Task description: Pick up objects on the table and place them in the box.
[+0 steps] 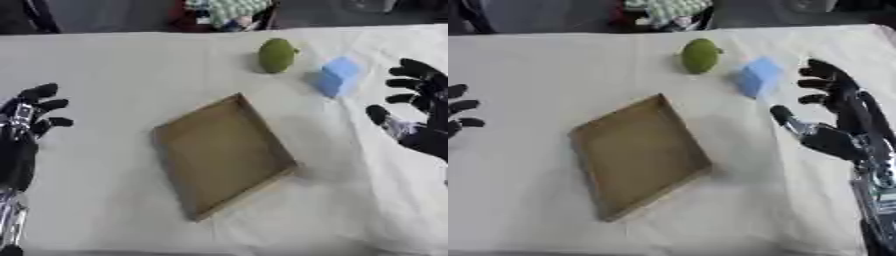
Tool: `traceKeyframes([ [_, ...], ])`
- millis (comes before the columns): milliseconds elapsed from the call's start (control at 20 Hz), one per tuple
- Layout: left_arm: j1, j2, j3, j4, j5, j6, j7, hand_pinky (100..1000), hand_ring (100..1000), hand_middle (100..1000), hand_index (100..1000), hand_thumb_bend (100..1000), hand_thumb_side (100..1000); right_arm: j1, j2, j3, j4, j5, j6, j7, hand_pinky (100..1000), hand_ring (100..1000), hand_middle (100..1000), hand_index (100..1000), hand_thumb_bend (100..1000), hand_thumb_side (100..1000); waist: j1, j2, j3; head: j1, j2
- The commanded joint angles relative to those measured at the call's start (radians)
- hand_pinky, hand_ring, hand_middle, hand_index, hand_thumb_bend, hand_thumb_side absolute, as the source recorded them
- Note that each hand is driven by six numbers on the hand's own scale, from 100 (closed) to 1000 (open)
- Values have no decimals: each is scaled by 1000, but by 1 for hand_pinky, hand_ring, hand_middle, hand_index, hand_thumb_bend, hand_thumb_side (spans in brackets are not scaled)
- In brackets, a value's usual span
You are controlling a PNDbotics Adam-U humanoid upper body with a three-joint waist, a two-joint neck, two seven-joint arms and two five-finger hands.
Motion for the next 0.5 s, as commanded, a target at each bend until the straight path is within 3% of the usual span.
traceKeyframes([
  [50, -8, 9, 3, -13, -1, 1, 2, 605, 748, 793, 730, 100, 714, -6, -17, -8, -22, 5, 2, 1, 687, 808, 807, 913, 526, 301, -1, -13, 0, -1, 1],
  [500, -8, 10, 2, -13, -1, 1, 1, 605, 747, 793, 730, 100, 713, -10, -30, -7, -20, 2, 8, -1, 685, 806, 807, 913, 513, 298, -1, -13, 1, -1, 1],
])
